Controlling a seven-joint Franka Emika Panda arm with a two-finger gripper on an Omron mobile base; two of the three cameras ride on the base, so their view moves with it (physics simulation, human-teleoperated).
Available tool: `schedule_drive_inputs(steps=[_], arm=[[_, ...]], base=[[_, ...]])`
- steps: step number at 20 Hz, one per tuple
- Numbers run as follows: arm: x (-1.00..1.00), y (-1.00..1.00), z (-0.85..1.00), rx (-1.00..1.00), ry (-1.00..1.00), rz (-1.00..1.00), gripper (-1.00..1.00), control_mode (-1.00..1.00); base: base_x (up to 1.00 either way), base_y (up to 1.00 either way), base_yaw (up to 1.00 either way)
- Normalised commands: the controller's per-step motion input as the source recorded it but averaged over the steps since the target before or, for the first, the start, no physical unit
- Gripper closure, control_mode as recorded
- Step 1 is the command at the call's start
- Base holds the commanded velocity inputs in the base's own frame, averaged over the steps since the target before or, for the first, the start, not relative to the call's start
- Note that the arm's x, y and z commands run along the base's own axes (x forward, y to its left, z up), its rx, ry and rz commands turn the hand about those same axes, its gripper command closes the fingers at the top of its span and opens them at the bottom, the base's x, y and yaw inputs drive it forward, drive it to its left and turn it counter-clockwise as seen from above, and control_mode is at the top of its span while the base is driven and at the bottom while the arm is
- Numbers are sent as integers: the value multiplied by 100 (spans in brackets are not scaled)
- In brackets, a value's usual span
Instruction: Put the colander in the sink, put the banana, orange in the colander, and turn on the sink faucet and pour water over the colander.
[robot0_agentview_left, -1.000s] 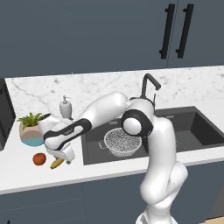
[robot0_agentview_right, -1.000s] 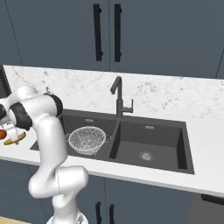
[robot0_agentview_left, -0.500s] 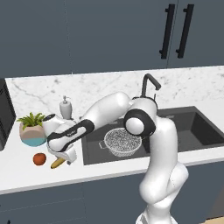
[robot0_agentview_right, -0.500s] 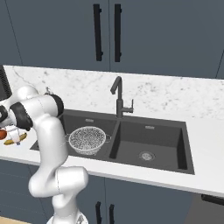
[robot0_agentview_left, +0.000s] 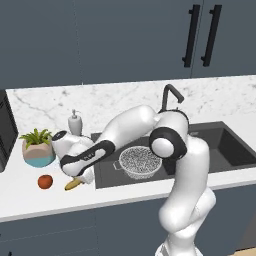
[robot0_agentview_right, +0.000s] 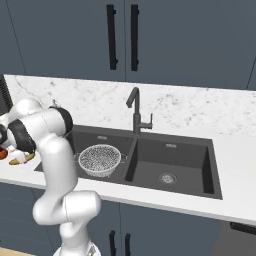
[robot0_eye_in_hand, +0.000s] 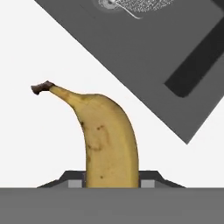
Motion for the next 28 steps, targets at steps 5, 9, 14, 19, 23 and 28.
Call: schedule_drive_inputs(steps=[5, 9, 14, 19, 23, 28], arm=[[0, -98, 29, 0, -16, 0, 100, -100], [24, -100, 18, 0, -7, 0, 100, -100], [46, -100, 1, 0, 0, 0, 100, -100], [65, -86, 0, 0, 0, 0, 100, -100], [71, -55, -1, 0, 0, 0, 100, -100], [47, -25, -21, 0, 0, 0, 100, -100]], base=[[0, 0, 0], [0, 0, 0], [0, 0, 0], [0, 0, 0], [0, 0, 0], [0, 0, 0]])
